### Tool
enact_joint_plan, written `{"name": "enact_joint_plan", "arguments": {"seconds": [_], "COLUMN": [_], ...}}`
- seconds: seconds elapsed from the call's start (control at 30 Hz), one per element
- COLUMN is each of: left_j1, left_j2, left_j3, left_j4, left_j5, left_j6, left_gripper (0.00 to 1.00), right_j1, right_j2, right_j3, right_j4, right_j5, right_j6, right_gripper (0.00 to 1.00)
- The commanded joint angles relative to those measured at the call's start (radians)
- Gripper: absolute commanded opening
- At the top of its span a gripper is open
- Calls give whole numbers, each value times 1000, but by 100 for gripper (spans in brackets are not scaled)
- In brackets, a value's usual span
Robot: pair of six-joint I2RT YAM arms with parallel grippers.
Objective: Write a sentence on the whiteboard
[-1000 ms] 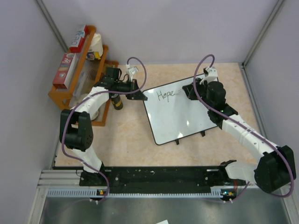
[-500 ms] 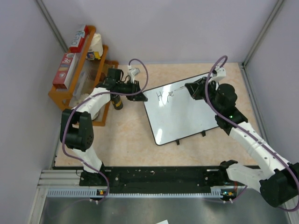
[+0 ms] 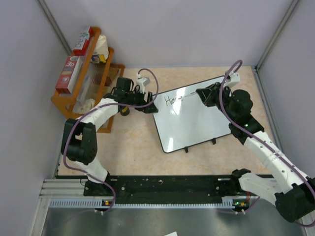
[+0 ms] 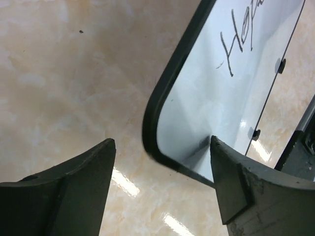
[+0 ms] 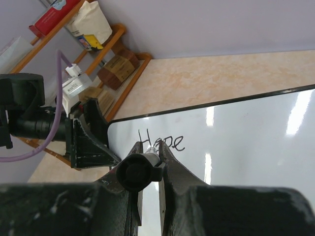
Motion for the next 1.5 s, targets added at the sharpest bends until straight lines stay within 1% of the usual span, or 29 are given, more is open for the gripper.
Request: {"name": "enact_joint_plan", "arguments": {"seconds": [0.0,0.03,0.17,0.23,0.3,0.37,0.43,0.57,0.6,0.67,0.7,0.73,0.8,0.83,0.87,0.93,1.0,1.03,1.07,1.13,1.17,1.23,1.3,1.47], "left_j1": [4,5,7,7,7,7,7,7,7,7,7,7,8,7,7,7,7,7,7,7,7,7,7,4], "left_j2": [-126,-140,-177,-168,-139,-99,-73,-4,8,16,19,21,34,39,45,67,94,102,108,123,128,143,154,116], "left_j3": [-67,-81,-121,-125,-121,-111,-88,-42,-38,-36,-35,-29,-6,28,46,94,128,157,171,194,200,223,232,205], "left_j4": [132,152,245,290,382,413,428,437,437,433,421,410,367,312,295,203,146,119,53,11,-21,-73,-130,-89], "left_j5": [-67,-65,-33,19,56,105,128,185,206,222,228,248,260,272,281,306,321,329,340,343,349,358,352,329], "left_j6": [-59,-89,-175,-223,-269,-287,-303,-306,-306,-294,-283,-272,-231,-202,-186,-141,-105,-62,-36,13,13,92,125,104], "left_gripper": [93,99,99,99,99,99,96,77,67,59,49,44,29,9,0,0,0,0,0,0,0,0,0,0], "right_j1": [-8,-8,-9,-8,-8,-8,-8,-8,-9,-8,-8,-8,-8,-8,-8,-11,-17,-19,-20,-26,-29,-31,-31,-31], "right_j2": [-41,-45,-64,-72,-76,-79,-84,-93,-96,-99,-102,-102,-104,-99,-101,-99,-104,-107,-111,-118,-128,-138,-150,-165], "right_j3": [32,29,21,13,9,9,7,9,6,0,-2,-2,-5,-8,-10,-14,-17,-22,-25,-36,-39,-48,-56,-83], "right_j4": [2,-4,-25,-27,-32,-41,-44,-50,-50,-50,-52,-53,-55,-55,-55,-53,-50,-48,-48,-48,-48,-50,-53,-62], "right_j5": [-20,-25,-35,-42,-48,-51,-48,-49,-46,-40,-37,-36,-39,-40,-40,-34,-40,-45,-46,-46,-52,-58,-66,-69], "right_j6": [-17,-18,-21,-21,-23,-29,-33,-49,-50,-50,-49,-47,-46,-47,-52,-52,-52,-50,-49,-47,-46,-46,-50,-57], "right_gripper": [0,0,0,0,0,0,0,0,0,0,0,0,0,0,0,0,0,0,0,0,0,0,0,0]}}
